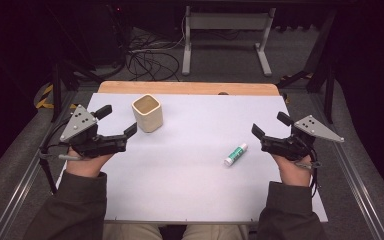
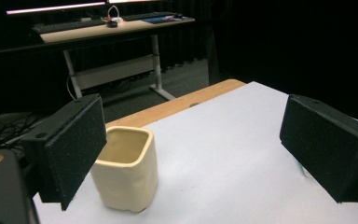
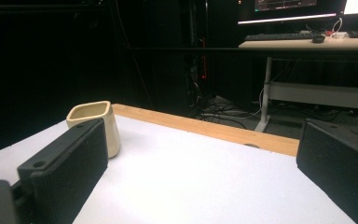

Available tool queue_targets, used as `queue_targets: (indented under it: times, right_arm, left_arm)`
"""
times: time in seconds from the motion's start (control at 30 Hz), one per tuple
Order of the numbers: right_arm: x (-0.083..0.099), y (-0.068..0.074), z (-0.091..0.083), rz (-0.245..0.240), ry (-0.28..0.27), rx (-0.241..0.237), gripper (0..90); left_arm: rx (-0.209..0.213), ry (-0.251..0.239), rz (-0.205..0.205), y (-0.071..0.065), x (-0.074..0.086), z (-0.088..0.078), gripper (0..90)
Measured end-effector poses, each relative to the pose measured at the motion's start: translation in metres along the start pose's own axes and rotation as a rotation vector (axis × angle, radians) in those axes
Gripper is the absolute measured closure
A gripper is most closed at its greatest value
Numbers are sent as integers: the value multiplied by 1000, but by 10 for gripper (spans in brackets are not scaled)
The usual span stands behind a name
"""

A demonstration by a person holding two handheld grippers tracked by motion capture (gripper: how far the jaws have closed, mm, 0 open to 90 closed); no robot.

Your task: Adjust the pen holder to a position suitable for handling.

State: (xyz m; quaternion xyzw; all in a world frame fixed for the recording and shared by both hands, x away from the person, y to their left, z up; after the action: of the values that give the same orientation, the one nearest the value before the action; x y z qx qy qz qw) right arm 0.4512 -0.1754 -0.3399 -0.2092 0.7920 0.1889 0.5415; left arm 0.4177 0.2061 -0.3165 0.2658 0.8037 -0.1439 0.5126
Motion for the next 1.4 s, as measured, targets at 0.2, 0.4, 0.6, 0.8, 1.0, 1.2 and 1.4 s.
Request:
queue_targets:
  times: [0.2, 0.4, 0.6, 0.8, 1.0, 1.2, 1.4]
  right_arm:
    - [-2, -2, -6, 1, -5, -3, 25]
    - [-3, -2, -9, 7, -5, -5, 25]
    - [-2, -4, -10, 9, 0, 0, 25]
    - [-1, -7, -12, 16, 10, 4, 25]
    - [1, -10, -13, 24, 24, 8, 25]
    - [2, -12, -15, 31, 31, 10, 25]
    - [3, -16, -17, 39, 39, 15, 26]
  left_arm:
    - [23, 39, 1, -12, -3, 19, 100]
    - [45, 62, 12, -24, -5, 37, 109]
    - [70, 96, 25, -36, -4, 56, 114]
    - [92, 114, 26, -45, -6, 70, 119]
    - [100, 128, 39, -53, -10, 81, 121]
    - [113, 143, 47, -61, -12, 92, 130]
    - [126, 165, 66, -73, -15, 107, 131]
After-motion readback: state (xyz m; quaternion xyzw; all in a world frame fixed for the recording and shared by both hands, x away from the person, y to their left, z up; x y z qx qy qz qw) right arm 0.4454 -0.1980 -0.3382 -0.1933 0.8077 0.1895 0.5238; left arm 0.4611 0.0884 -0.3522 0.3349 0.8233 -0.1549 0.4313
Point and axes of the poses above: each handheld gripper's, and its own axes: z roughly forward along the jaws, x roughly out of its underside, y roughly to its left, the point moved 9 cm from there along z, roughly forward along the jaws, and after that the axes turned 14 degrees about y, right-handed, at the moved point
